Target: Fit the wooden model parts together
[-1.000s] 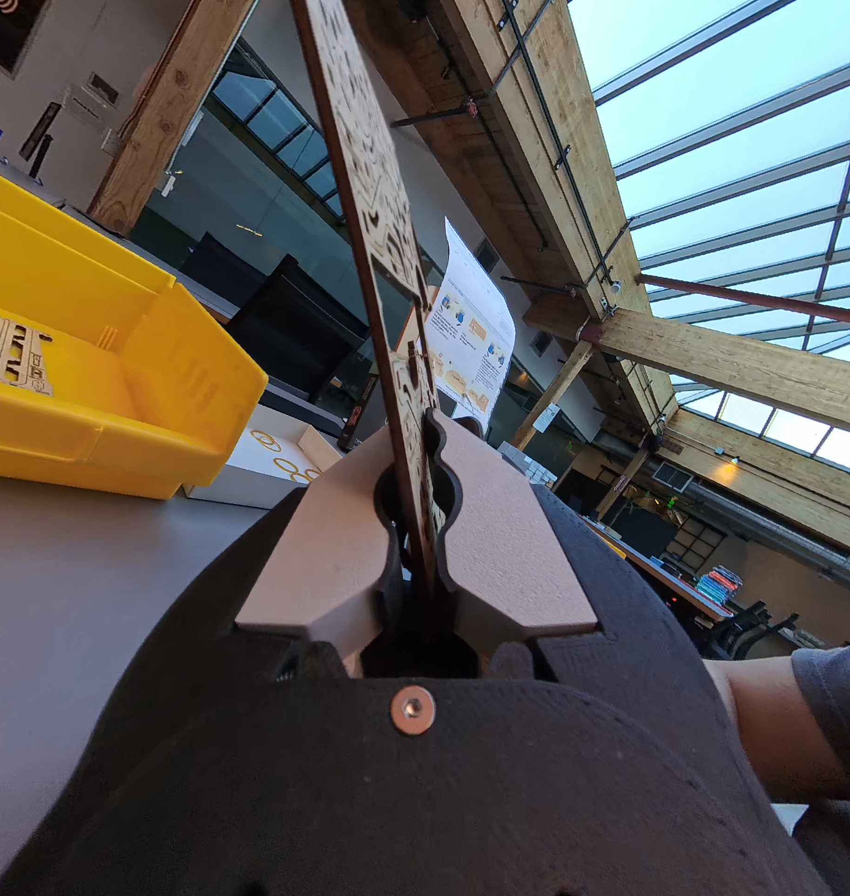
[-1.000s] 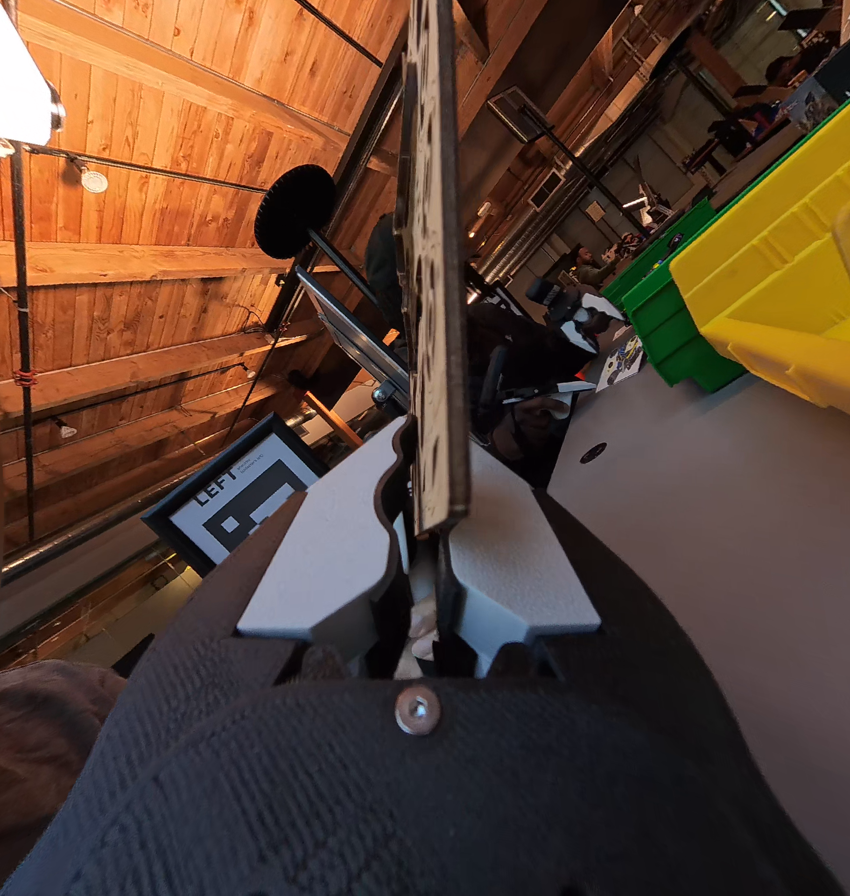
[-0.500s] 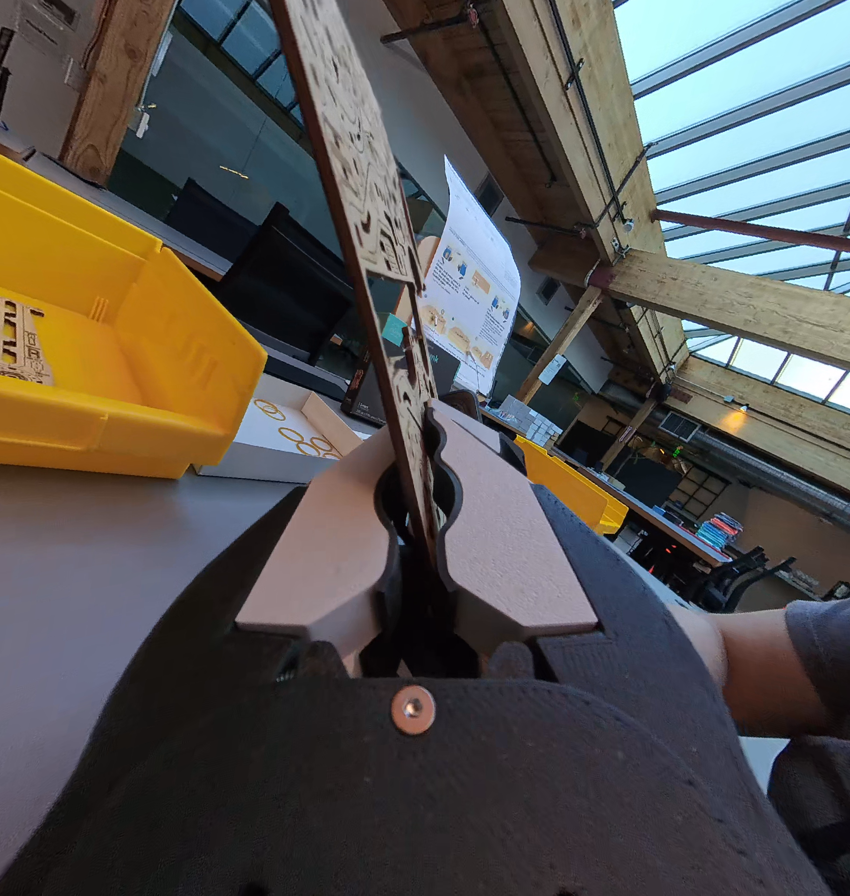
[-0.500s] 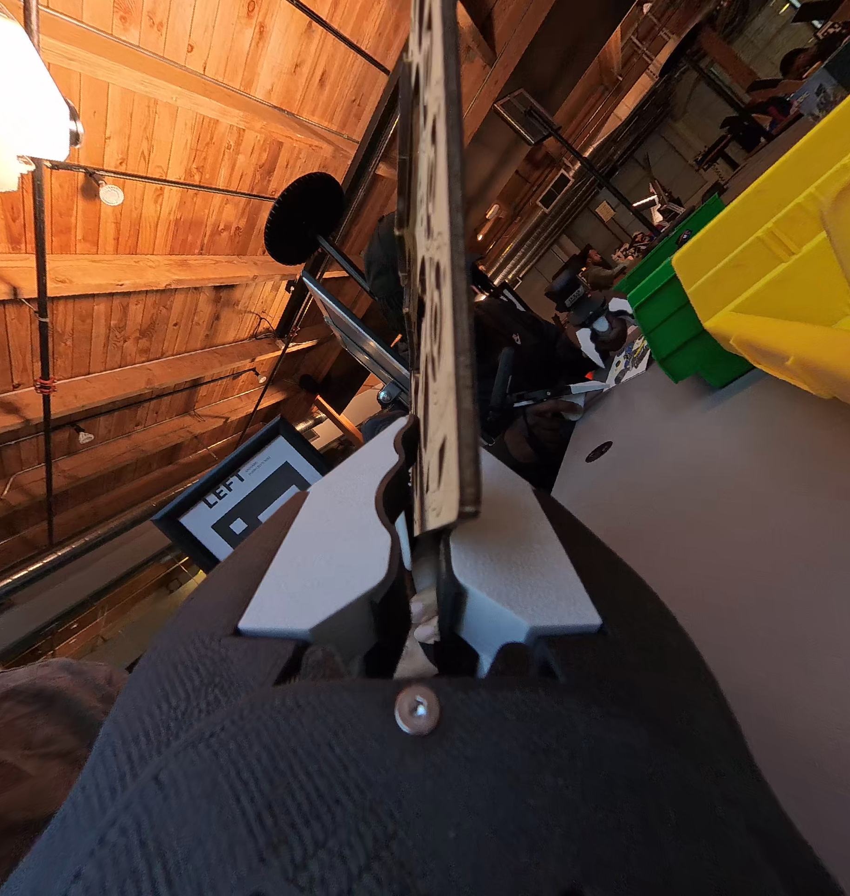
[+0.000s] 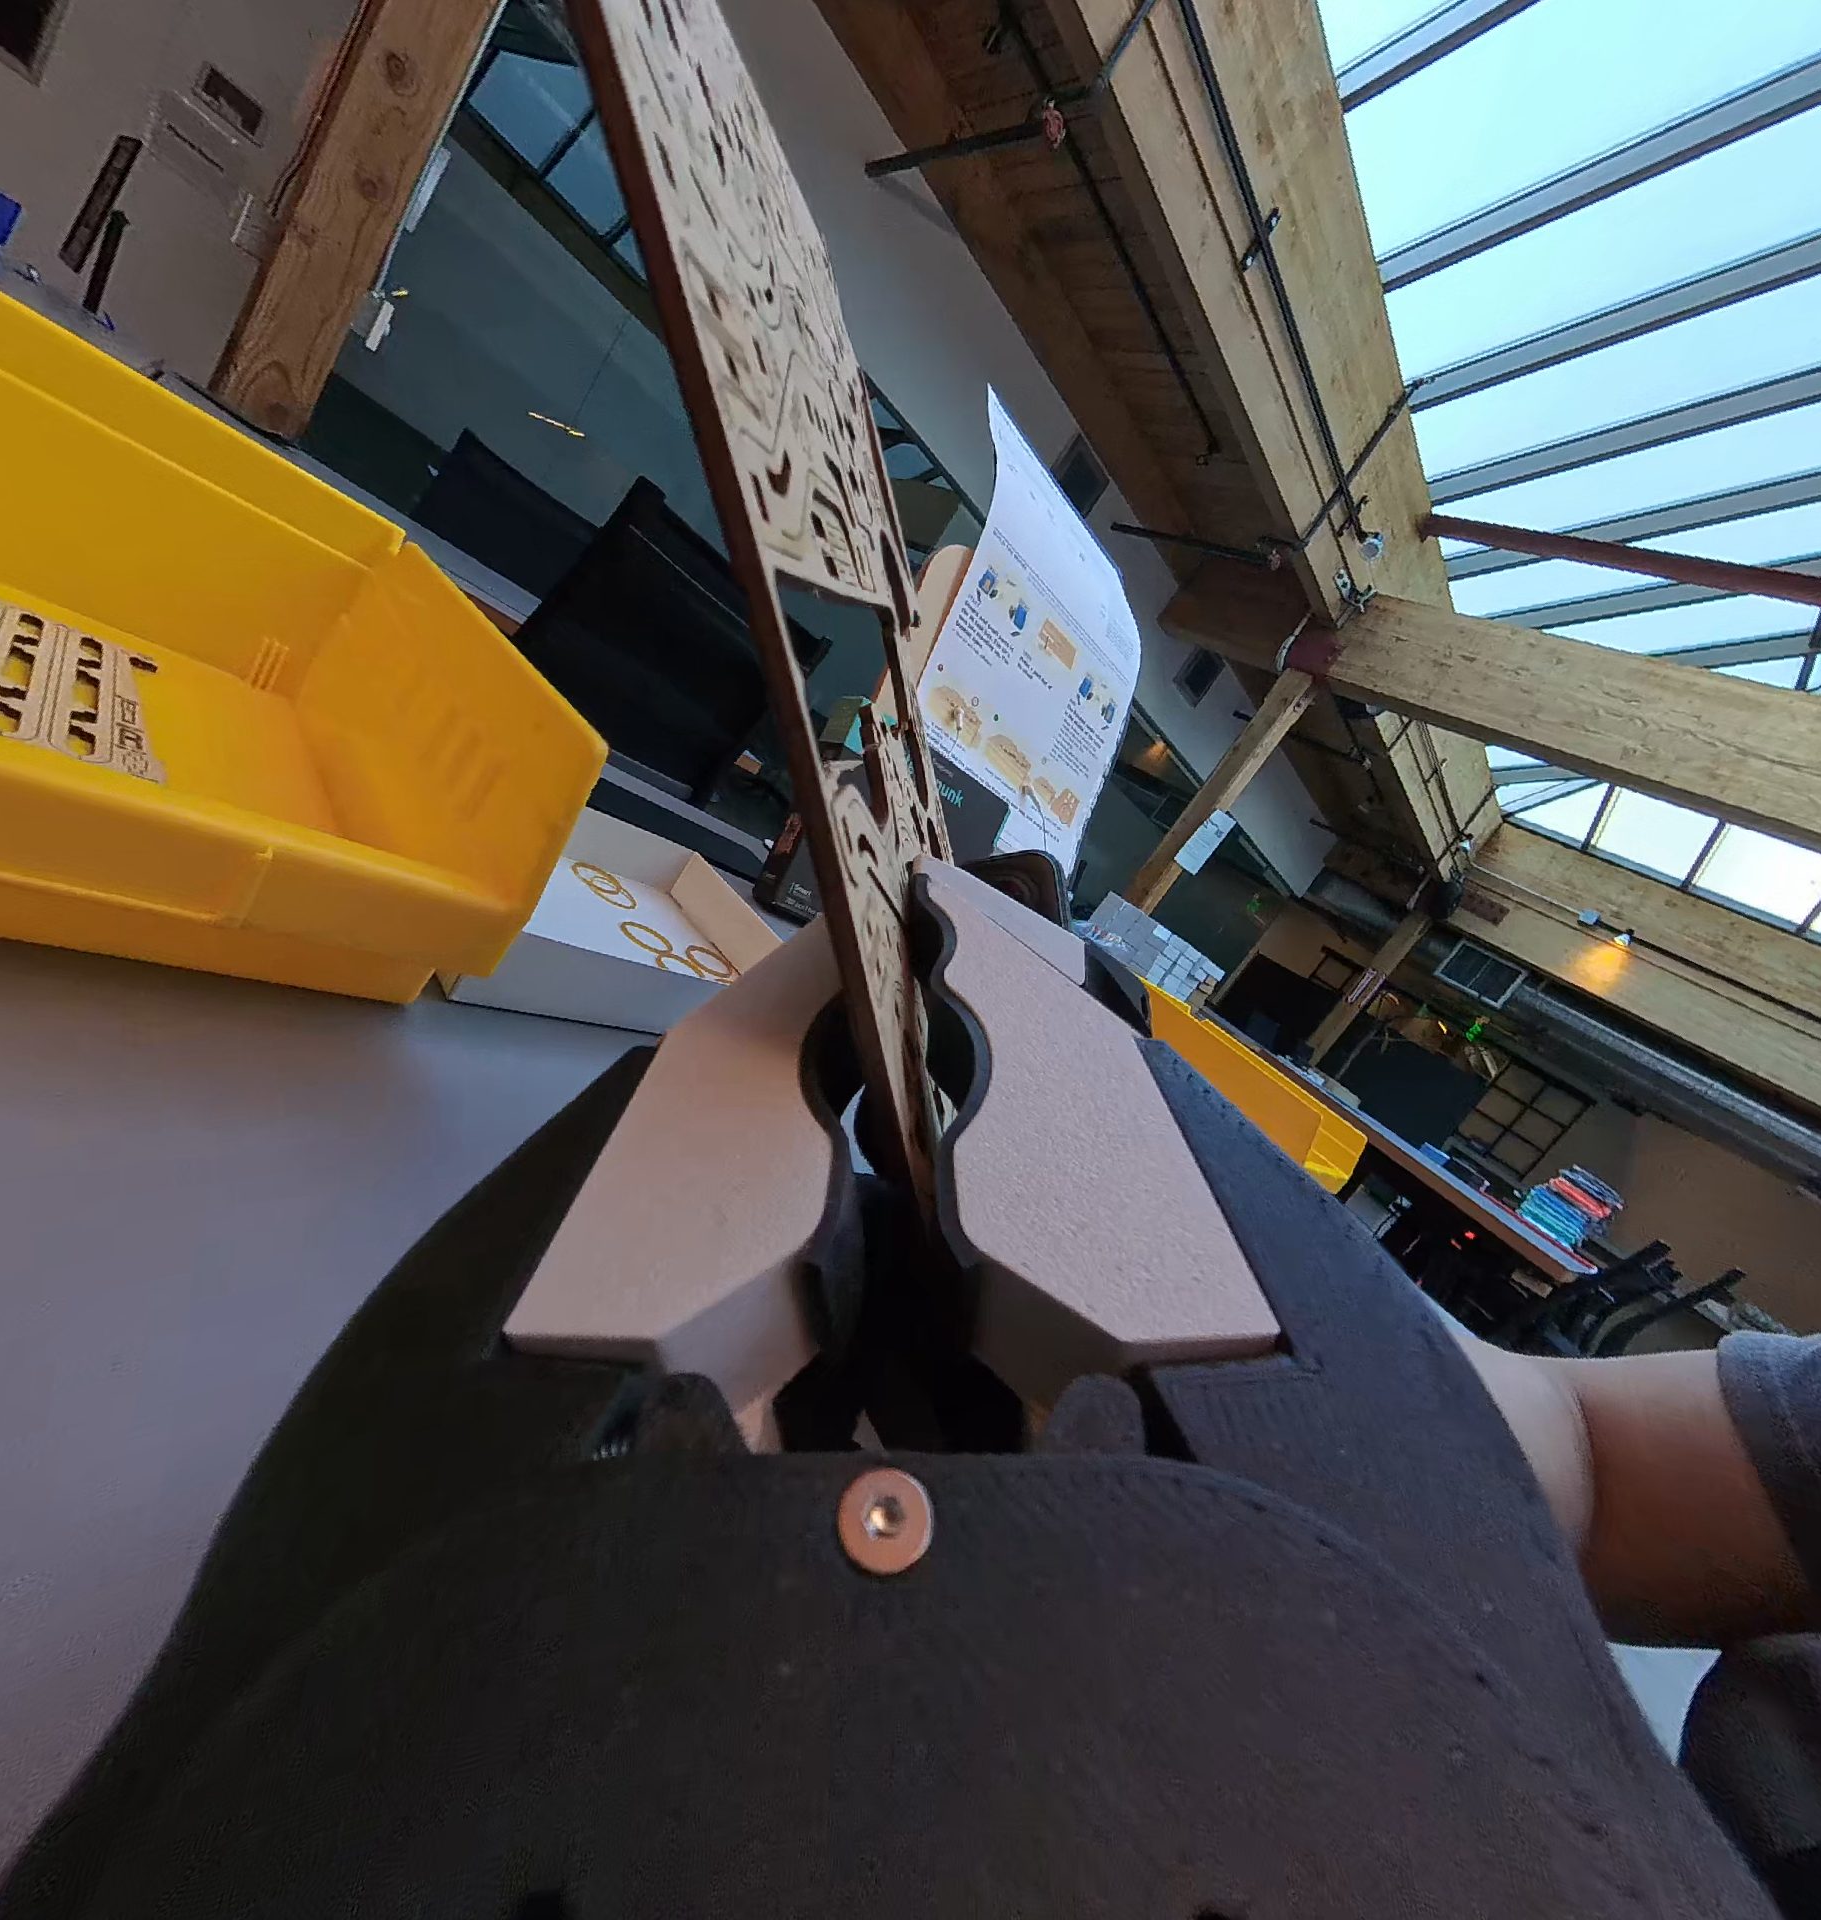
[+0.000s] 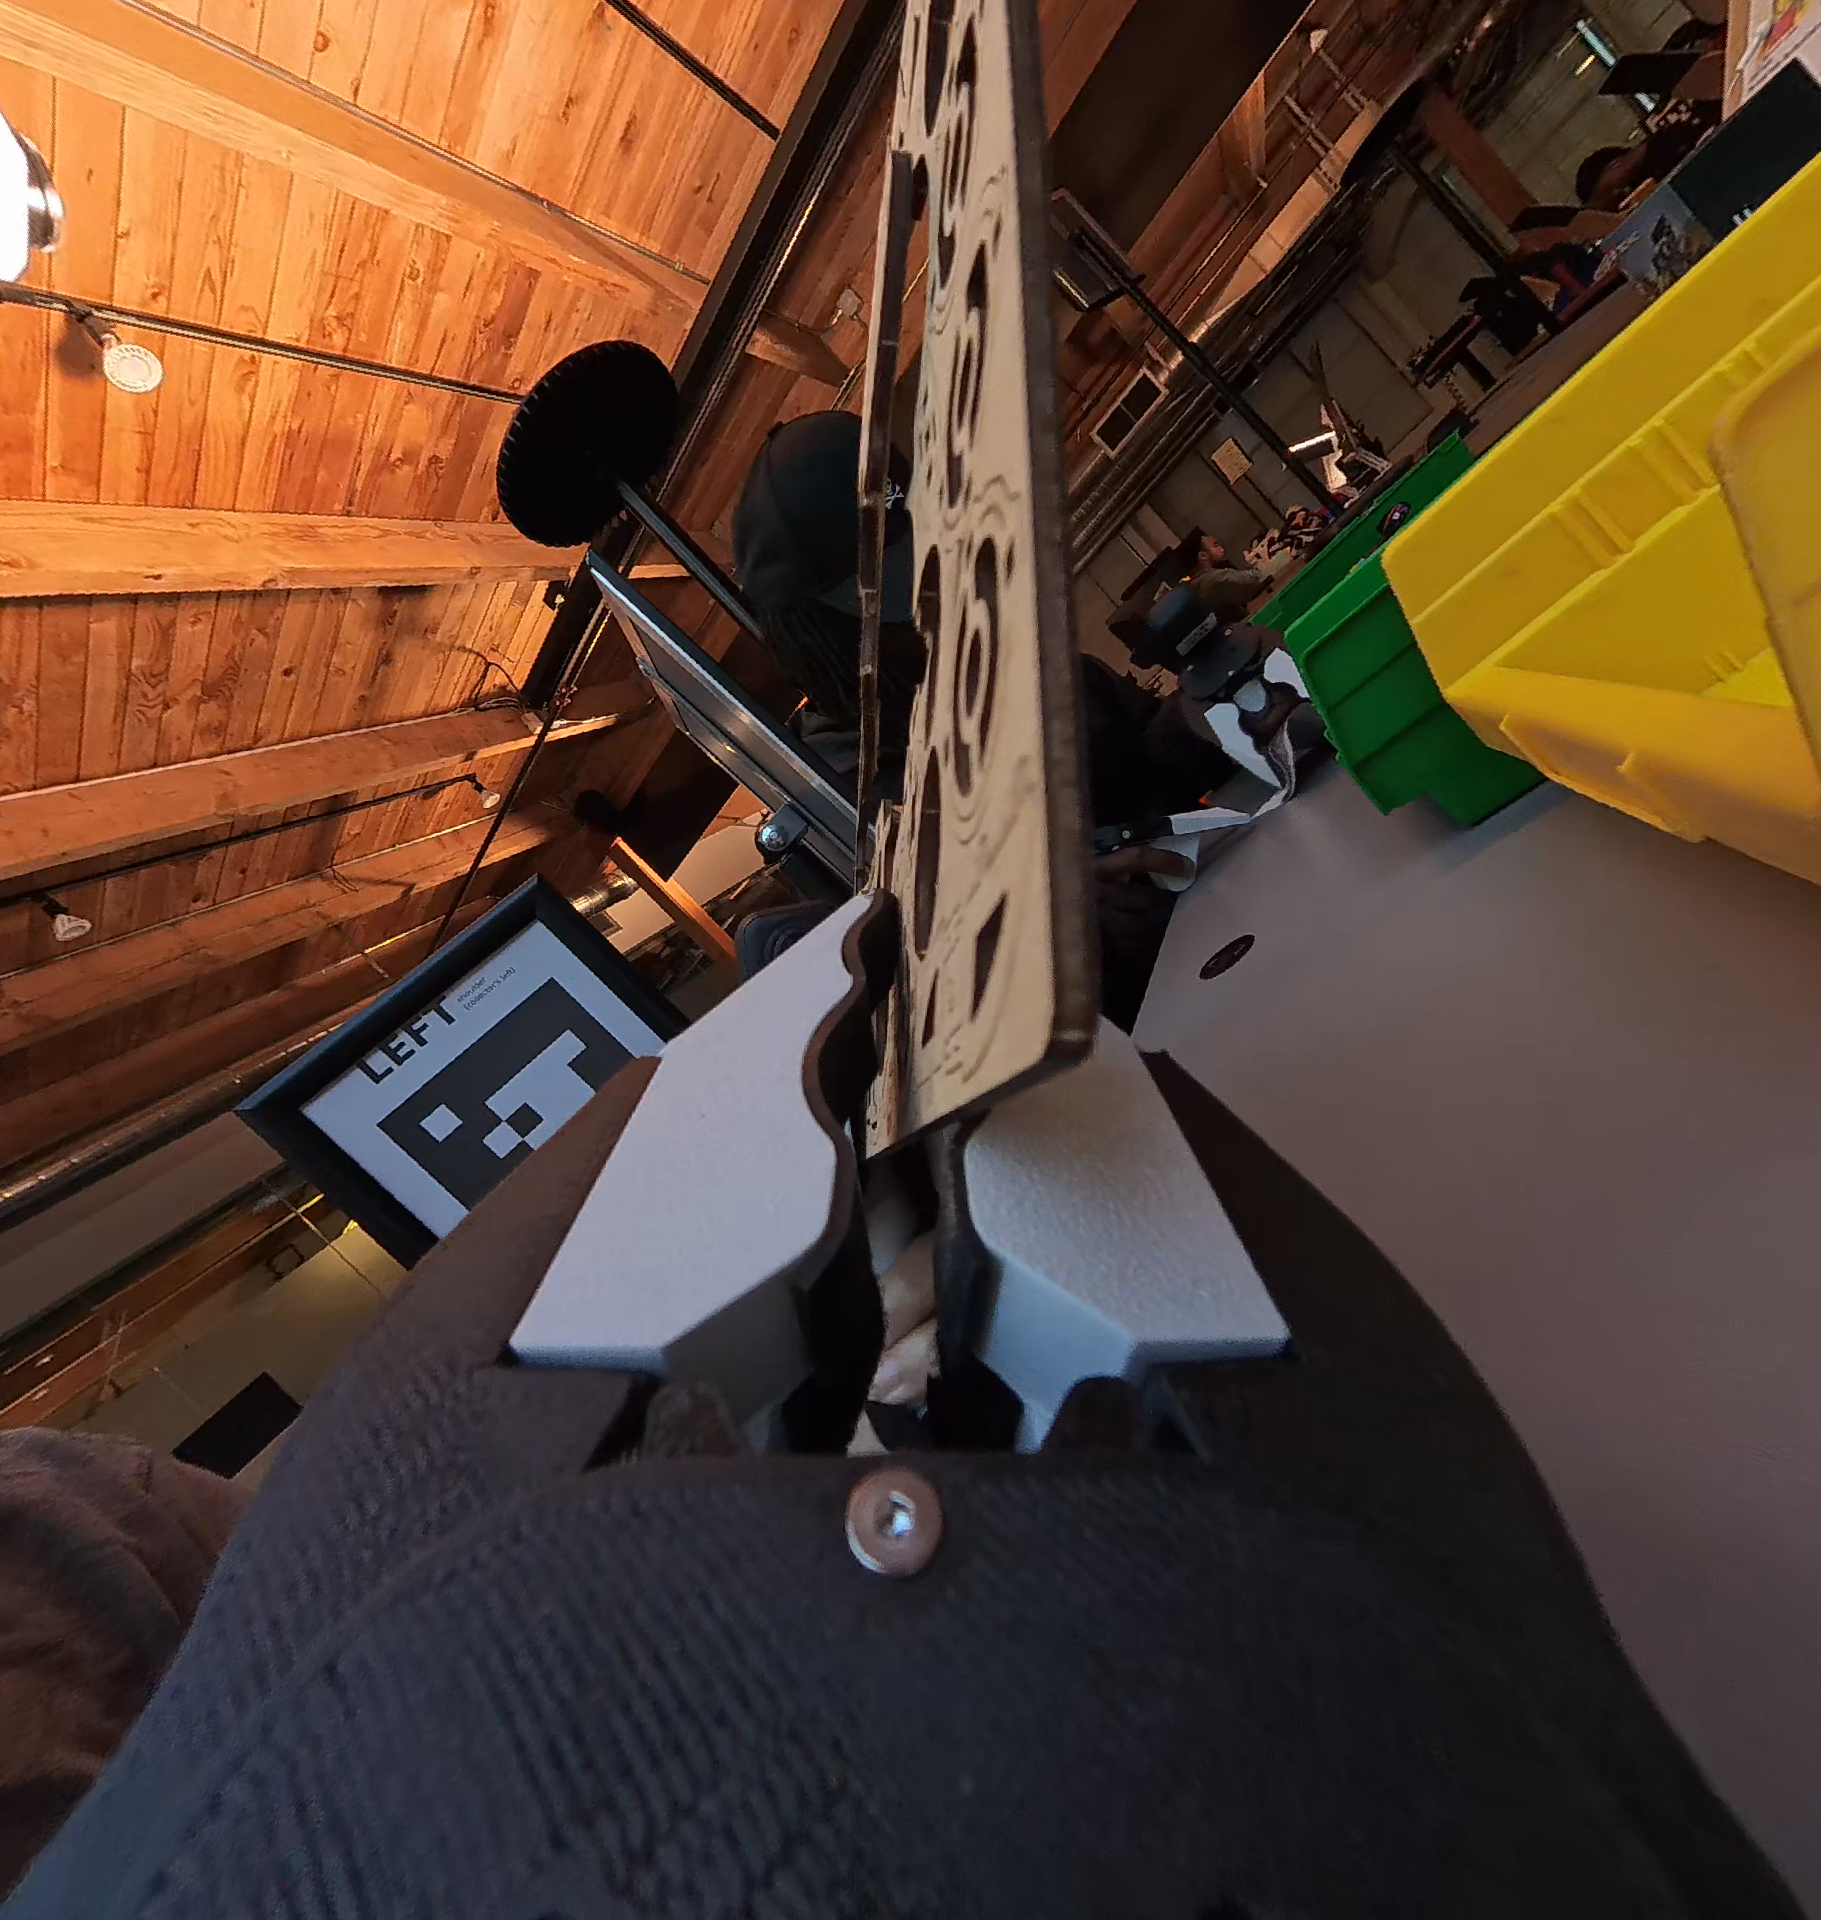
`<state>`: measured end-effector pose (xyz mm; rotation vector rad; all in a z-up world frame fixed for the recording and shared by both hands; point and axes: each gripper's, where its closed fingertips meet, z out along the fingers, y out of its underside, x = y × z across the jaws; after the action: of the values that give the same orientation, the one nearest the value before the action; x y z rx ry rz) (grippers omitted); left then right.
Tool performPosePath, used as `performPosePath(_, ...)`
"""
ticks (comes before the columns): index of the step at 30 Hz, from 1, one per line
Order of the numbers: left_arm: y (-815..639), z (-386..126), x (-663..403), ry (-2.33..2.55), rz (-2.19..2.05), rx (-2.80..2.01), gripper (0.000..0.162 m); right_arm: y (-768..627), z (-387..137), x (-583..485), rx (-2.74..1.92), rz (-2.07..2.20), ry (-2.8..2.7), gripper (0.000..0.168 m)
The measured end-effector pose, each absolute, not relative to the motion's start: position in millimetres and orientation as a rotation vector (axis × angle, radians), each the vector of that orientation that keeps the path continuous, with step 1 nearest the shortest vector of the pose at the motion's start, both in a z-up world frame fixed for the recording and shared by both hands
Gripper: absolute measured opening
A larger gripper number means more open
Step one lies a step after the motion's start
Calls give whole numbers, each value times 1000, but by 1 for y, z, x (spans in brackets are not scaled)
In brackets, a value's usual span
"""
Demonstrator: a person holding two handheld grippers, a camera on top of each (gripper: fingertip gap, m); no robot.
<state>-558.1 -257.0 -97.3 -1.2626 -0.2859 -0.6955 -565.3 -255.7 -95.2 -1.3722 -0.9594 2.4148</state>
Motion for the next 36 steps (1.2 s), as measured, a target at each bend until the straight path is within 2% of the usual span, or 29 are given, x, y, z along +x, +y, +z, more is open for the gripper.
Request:
performPosePath(13,-250,-90,-557,-246,-710,-1281,1,-248,-90,-564,-1355,2480,-872,0)
performPosePath(16,-247,-90,-561,-262,-685,-1283,1,-249,-86,-562,-1332,2493,-873,26)
performPosePath(17,-247,-90,-563,-277,-689,-1277,1,-249,-85,-561,-1331,2495,-867,28)
performPosePath(24,-258,-92,-574,-334,-777,-1241,1,-235,-92,-556,-1406,2363,-787,25)
performPosePath(29,-264,-98,-576,-355,-842,-1307,2,-236,-112,-537,-1543,2005,-906,32)
performPosePath(34,-268,-102,-571,-355,-924,-1346,1,-235,-118,-510,-1473,1597,-1140,44)
performPosePath(36,-268,-107,-572,-377,-930,-1366,1,-229,-122,-502,-1456,1449,-1215,44)
